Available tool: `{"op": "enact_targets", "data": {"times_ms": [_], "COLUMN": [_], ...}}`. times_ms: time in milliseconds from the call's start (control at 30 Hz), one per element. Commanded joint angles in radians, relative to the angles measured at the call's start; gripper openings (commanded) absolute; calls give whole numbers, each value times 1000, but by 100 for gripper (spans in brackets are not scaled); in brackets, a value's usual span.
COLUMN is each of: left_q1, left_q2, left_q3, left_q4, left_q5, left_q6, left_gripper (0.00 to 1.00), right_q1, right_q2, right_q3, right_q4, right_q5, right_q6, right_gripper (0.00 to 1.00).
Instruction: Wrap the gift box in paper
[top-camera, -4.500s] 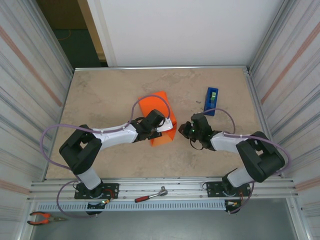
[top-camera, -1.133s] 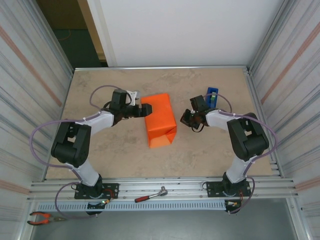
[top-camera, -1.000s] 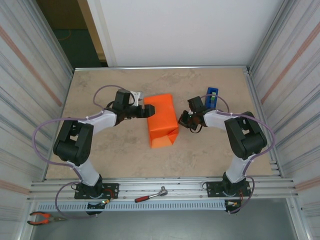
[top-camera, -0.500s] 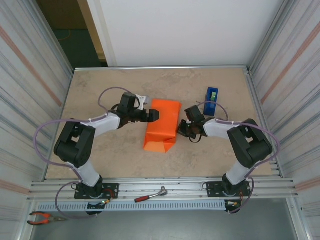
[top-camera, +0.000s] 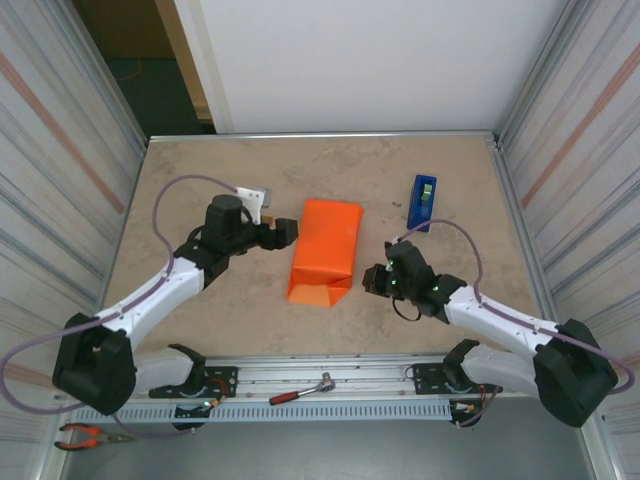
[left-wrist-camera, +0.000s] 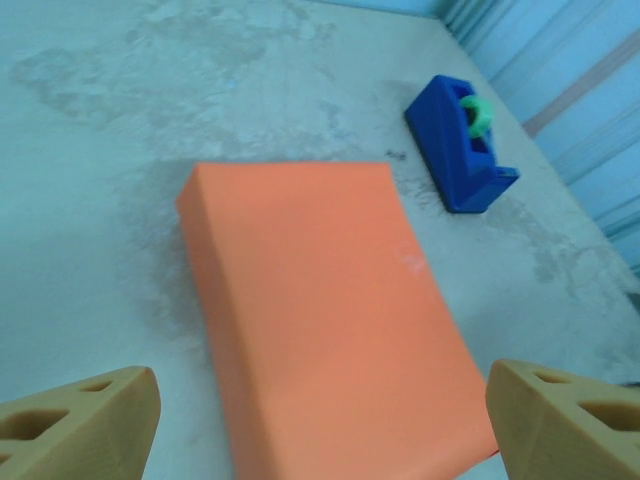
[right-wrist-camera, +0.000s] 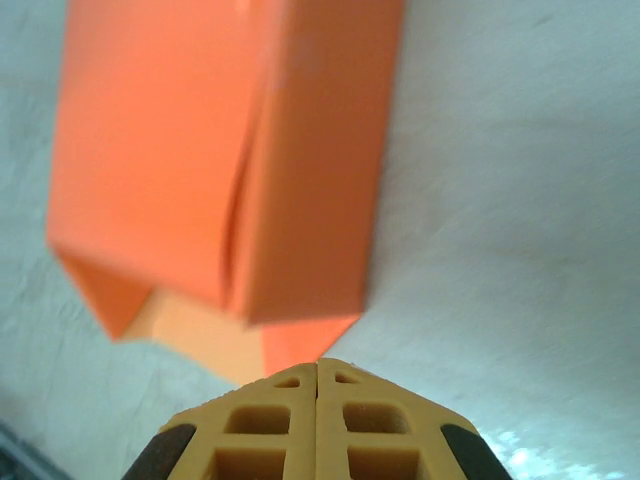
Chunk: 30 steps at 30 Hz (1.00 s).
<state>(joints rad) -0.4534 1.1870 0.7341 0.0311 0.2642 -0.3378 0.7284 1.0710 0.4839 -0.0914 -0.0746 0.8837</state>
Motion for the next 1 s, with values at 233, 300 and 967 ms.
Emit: {"op": "enact_targets", "data": {"times_ms": [233, 300, 967], "left_q1": [10, 10, -85], "left_q2": [-269, -296, -199], "left_q3": [-350, -378, -472], "left_q4": [107, 100, 185], "left_q5": [-153, -152, -86], "left_q6": [-226, -248, -335], "left_gripper": [81, 78, 62], "right_q1": [203, 211, 130], "right_q2": [215, 258, 358], "right_q3": [57, 57, 49], "right_q4": [156, 198, 266], "right_q5": [125, 142, 158], "right_q6": [-30, -23, -8], "right_gripper": [0, 0, 0]}}
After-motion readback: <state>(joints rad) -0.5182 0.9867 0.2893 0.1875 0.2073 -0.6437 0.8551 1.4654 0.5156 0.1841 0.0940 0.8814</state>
